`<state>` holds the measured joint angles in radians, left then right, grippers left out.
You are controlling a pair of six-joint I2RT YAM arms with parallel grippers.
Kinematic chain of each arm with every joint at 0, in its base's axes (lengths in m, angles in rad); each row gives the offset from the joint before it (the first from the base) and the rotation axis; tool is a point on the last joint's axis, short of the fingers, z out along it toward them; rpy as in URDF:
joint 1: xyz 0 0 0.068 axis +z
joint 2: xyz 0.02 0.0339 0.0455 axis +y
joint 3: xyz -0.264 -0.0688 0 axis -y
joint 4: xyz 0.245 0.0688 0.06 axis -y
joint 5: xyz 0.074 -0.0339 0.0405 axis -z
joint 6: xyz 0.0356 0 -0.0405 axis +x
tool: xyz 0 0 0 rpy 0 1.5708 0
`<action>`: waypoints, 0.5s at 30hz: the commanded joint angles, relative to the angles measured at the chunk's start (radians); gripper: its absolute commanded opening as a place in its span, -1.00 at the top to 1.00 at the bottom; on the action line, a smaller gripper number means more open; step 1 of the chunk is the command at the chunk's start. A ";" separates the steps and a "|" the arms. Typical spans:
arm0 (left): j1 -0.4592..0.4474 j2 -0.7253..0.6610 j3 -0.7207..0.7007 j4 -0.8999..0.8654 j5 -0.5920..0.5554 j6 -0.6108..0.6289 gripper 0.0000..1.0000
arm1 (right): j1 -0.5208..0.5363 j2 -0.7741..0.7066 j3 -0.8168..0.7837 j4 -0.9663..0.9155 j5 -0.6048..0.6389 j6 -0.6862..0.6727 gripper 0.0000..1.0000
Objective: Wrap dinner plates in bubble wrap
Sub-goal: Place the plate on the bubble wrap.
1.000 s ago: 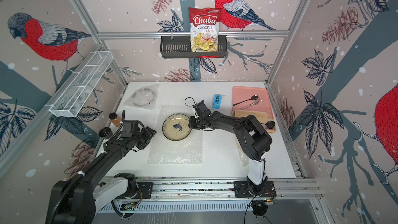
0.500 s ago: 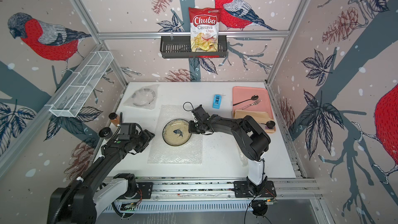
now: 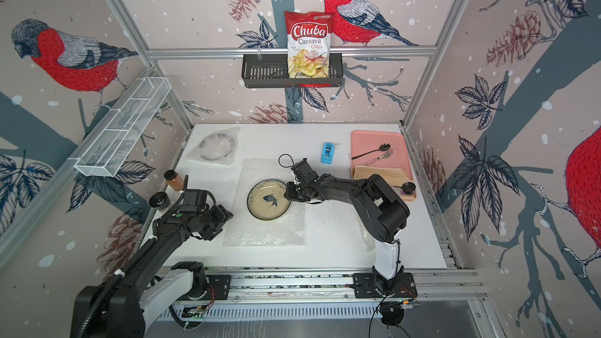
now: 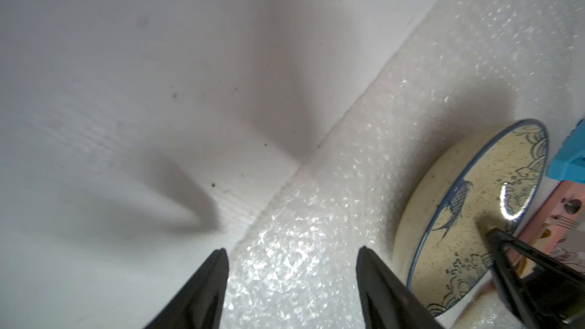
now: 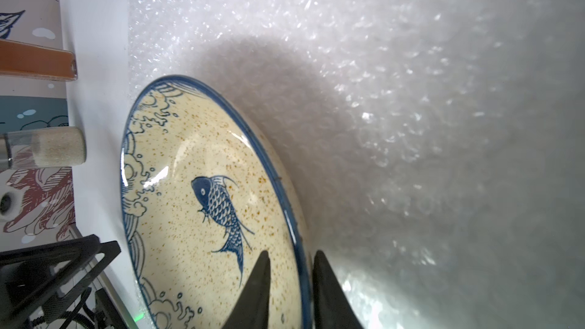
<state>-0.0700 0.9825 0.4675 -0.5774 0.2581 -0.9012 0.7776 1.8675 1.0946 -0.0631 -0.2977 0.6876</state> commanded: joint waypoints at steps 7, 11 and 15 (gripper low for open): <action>-0.097 0.039 0.016 -0.191 -0.118 -0.047 -0.10 | -0.029 -0.132 -0.037 0.037 -0.001 0.001 0.40; -0.126 0.052 -0.018 -0.195 -0.106 -0.074 -0.09 | -0.061 -0.175 -0.072 0.045 -0.021 -0.005 0.40; -0.160 0.041 -0.074 -0.174 -0.057 -0.122 -0.04 | -0.098 -0.200 -0.095 0.041 -0.042 -0.020 0.39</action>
<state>-0.2089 1.0210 0.4313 -0.7139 0.1715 -0.9703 0.6933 1.6855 1.0103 -0.0353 -0.3176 0.6857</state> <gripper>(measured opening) 0.516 0.305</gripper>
